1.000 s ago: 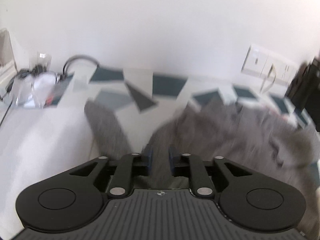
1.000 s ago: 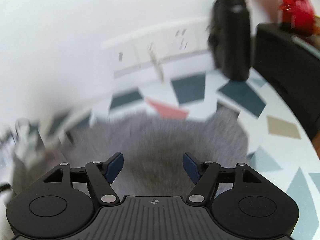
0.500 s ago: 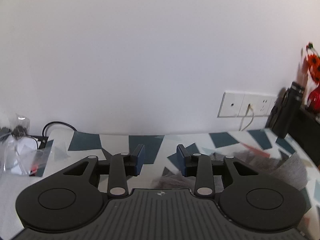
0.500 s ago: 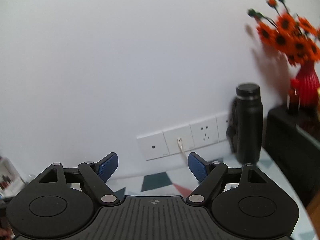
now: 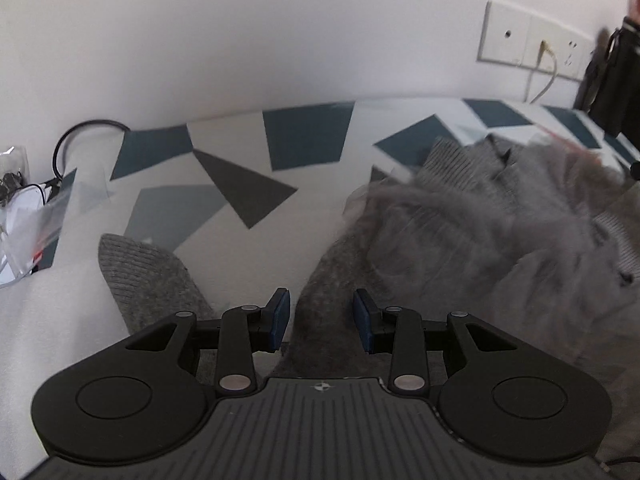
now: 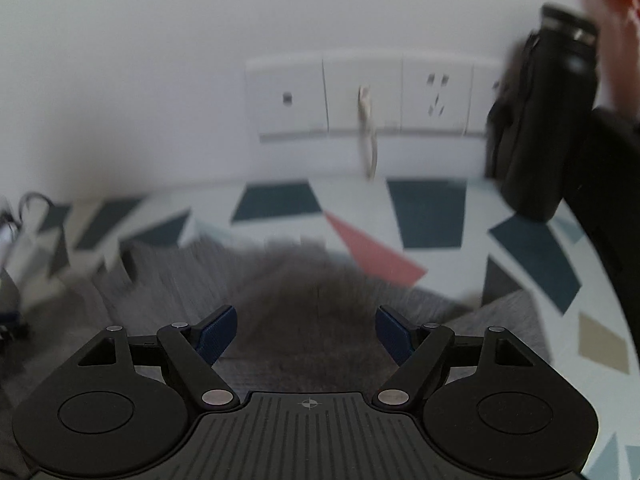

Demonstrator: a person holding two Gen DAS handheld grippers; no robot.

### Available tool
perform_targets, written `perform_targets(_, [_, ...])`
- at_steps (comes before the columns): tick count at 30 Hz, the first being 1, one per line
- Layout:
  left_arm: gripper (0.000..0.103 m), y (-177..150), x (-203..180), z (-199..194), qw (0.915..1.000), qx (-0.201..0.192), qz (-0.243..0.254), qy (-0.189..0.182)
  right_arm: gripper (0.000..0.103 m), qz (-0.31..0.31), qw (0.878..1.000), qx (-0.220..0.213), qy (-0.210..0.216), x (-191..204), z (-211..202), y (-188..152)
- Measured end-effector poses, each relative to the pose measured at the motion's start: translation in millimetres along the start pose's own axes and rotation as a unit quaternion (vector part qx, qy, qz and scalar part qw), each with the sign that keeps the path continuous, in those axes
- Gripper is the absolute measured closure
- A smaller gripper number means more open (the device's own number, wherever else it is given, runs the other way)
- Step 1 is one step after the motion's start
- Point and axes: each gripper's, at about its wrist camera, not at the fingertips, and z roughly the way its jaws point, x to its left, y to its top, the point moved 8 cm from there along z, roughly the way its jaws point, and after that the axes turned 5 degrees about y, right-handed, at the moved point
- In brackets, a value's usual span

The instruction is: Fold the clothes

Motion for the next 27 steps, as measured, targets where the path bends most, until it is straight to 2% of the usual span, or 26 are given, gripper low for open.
perform_targets(3, [0.069, 2.2, -2.9, 4.6, 1.0000, -0.009, 0.002, -0.003, 0.030, 0.004, 1.000, 0.021, -0.018, -3.7, 22.0, -10.7])
perform_targets(4, [0.074, 3.6, -5.3, 5.4, 0.9999, -0.010, 0.008, -0.004, 0.031, 0.006, 0.999, 0.029, -0.021, -5.8, 28.0, -13.9])
perform_targets(5, [0.090, 5.0, -8.0, 6.0, 0.9998, -0.011, 0.013, -0.008, 0.037, 0.004, 0.999, 0.038, -0.022, -7.2, 32.1, -16.9])
perform_targets(6, [0.095, 6.4, -10.7, 6.6, 0.9997, -0.011, 0.016, -0.012, 0.045, 0.000, 0.999, 0.047, -0.024, -8.0, 35.4, -19.7])
perform_targets(10, [0.097, 16.0, -13.4, 14.5, 0.9994, -0.023, 0.027, 0.002, 0.059, -0.013, 0.998, 0.036, -0.043, -12.7, 43.0, -17.6])
perform_targets(12, [0.097, 23.8, -11.8, 21.3, 0.9994, -0.027, 0.022, 0.005, 0.071, -0.007, 0.998, 0.028, -0.048, -15.9, 47.0, -10.4])
perform_targets(20, [0.097, 57.3, -11.7, 50.1, 0.9985, -0.040, 0.028, 0.026, 0.071, 0.001, 0.998, 0.002, -0.068, -22.5, 67.4, 15.1])
perform_targets(23, [0.096, 66.9, -8.3, 57.2, 0.9990, -0.036, 0.007, 0.026, 0.069, 0.013, 0.998, 0.002, -0.068, -26.2, 69.5, 19.9])
perform_targets(25, [0.087, 70.8, -4.9, 56.7, 0.9993, -0.026, 0.001, 0.028, 0.065, 0.021, 0.997, 0.003, -0.067, -28.7, 70.9, 23.1])
perform_targets(26, [0.077, 72.0, -3.4, 53.9, 0.9992, -0.023, 0.004, 0.033, 0.059, 0.023, 0.997, 0.004, -0.067, -28.4, 67.7, 23.2])
perform_targets(27, [0.073, 72.2, -2.0, 46.6, 0.9989, -0.028, 0.006, 0.036, 0.053, 0.019, 0.998, 0.001, -0.063, -25.3, 59.9, 22.2])
